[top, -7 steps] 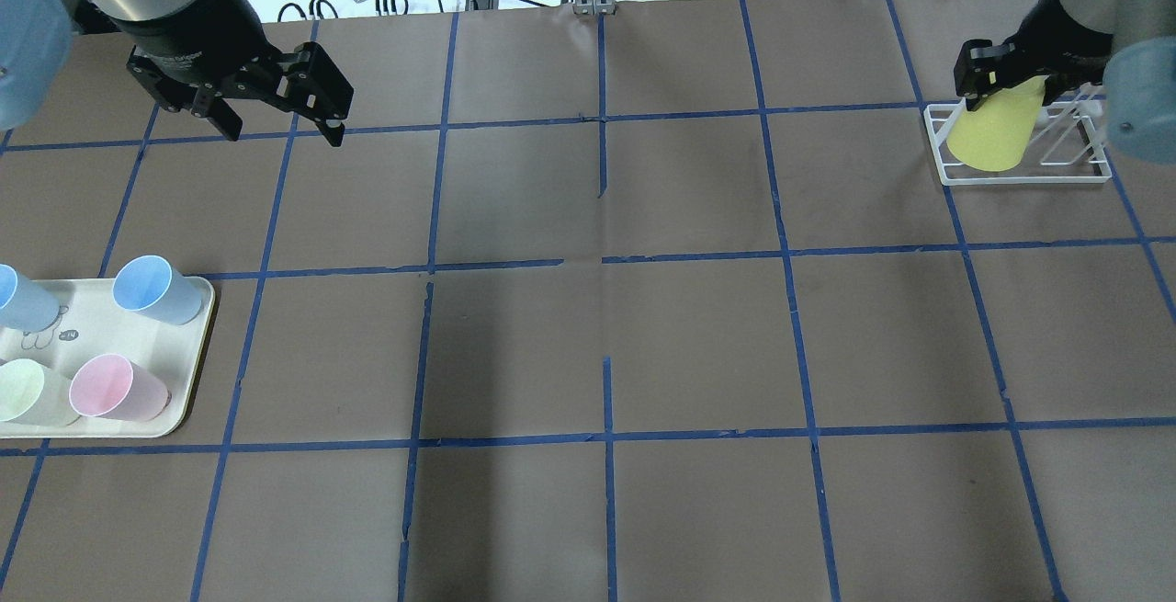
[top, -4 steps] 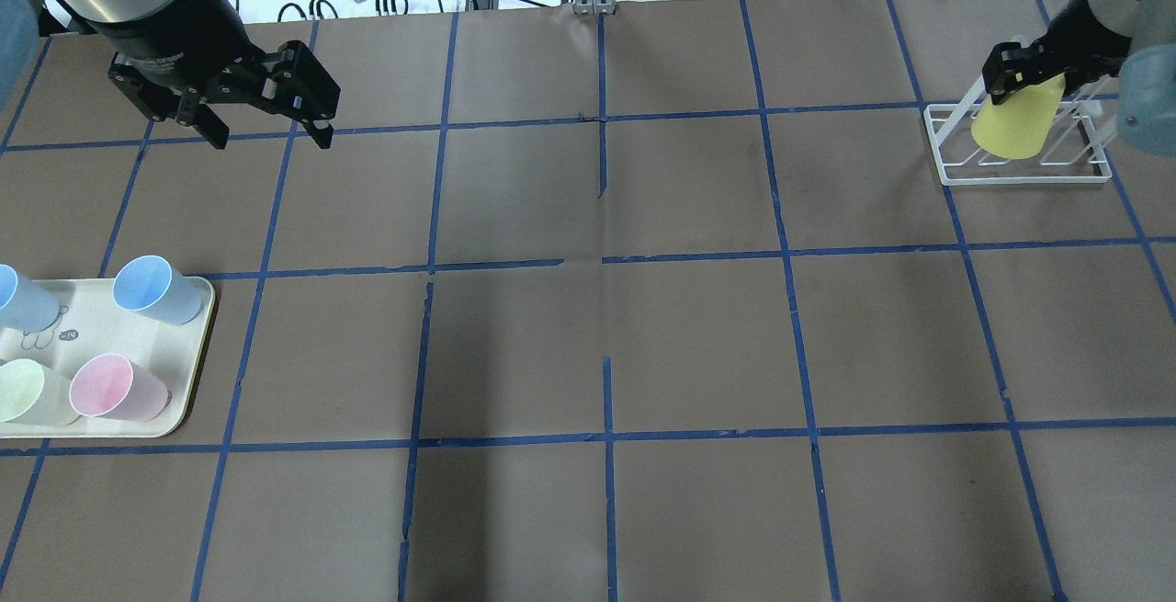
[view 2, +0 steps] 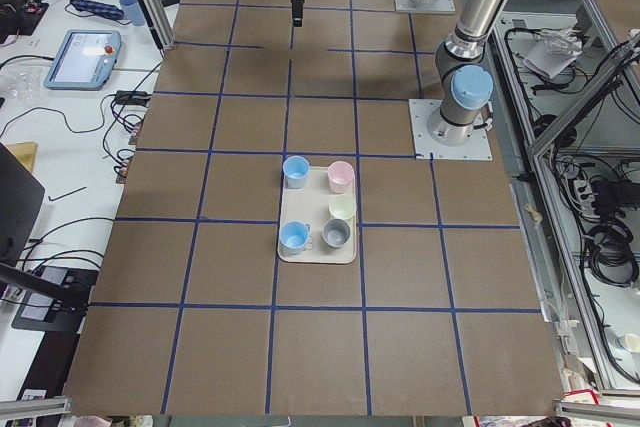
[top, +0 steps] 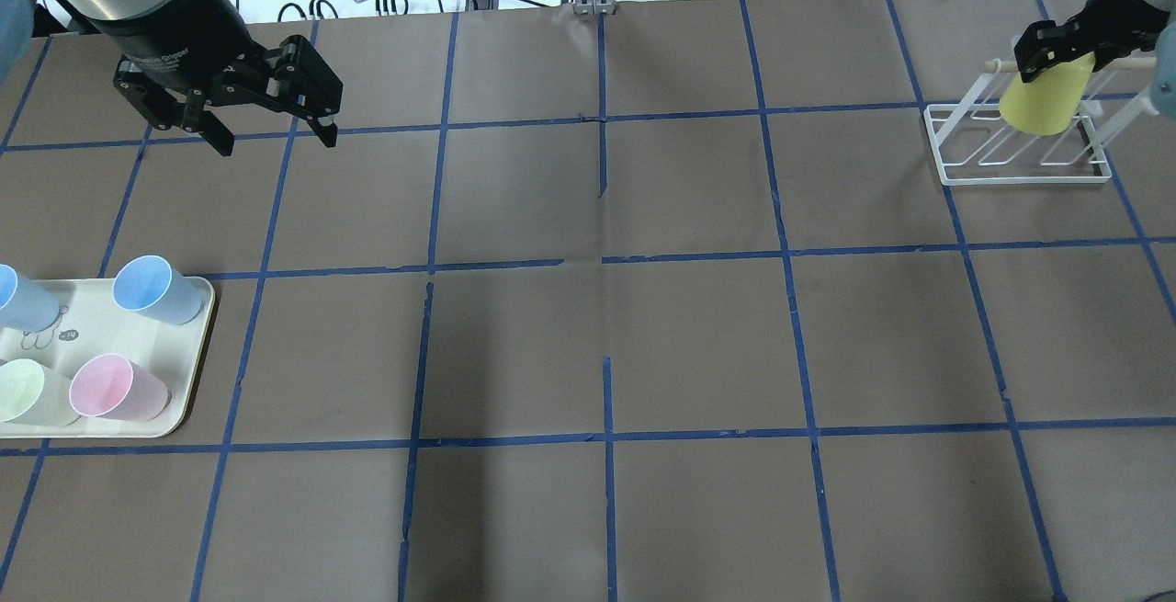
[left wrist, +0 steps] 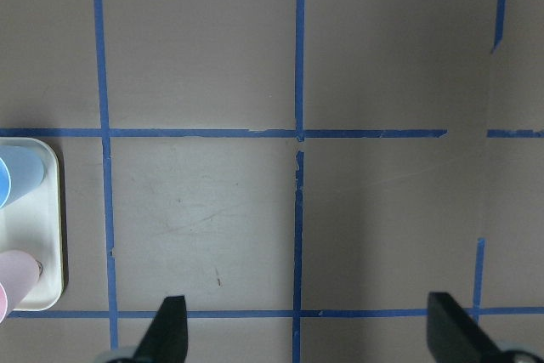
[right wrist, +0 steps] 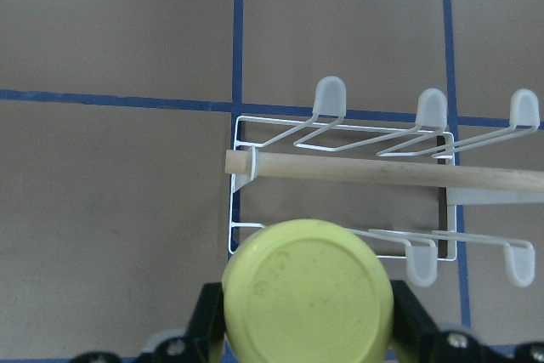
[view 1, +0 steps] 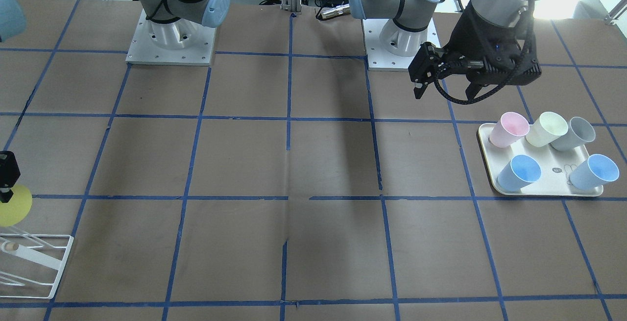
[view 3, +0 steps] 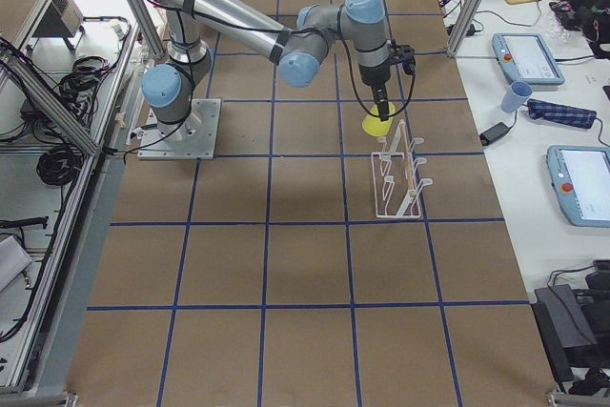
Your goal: Transfer IKEA cup to right arm and place on rack
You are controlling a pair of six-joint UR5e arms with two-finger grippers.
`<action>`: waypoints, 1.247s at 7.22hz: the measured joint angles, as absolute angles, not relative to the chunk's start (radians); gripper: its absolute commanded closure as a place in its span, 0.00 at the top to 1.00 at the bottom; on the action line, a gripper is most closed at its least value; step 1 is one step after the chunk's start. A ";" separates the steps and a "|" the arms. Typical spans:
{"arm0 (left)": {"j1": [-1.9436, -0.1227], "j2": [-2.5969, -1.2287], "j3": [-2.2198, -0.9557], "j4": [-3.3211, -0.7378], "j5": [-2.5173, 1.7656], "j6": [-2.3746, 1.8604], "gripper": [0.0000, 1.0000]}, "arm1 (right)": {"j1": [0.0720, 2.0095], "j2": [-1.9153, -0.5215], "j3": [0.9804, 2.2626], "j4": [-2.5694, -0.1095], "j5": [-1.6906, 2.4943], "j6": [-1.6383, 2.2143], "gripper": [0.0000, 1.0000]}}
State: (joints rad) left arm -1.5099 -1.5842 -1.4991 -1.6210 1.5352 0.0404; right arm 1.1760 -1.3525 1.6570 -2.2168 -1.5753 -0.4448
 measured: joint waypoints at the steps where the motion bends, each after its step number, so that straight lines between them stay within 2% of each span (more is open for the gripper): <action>1: -1.511 -1.584 -1.501 -1.621 1.526 0.040 1.00 | 1.175 -1.342 1.651 -2.219 -1.571 -0.448 0.00; 5: -1.515 -1.584 -1.503 -1.618 1.511 0.041 1.00 | 1.146 -1.294 1.651 -2.223 -1.539 -0.453 0.00; 6: -1.516 -1.584 -1.500 -1.619 1.513 0.041 1.00 | 1.144 -1.283 1.653 -2.224 -1.538 -0.456 0.11; 7: -1.517 -1.586 -1.496 -1.618 1.522 0.043 1.00 | 1.143 -1.272 1.653 -2.224 -1.537 -0.462 0.67; 8: -1.517 -1.593 -1.481 -1.617 1.531 0.045 1.00 | 1.141 -1.266 1.652 -2.225 -1.536 -0.464 1.00; 9: -1.517 -1.603 -1.463 -1.620 1.531 0.046 1.00 | 1.139 -1.264 1.650 -2.226 -1.535 -0.463 1.00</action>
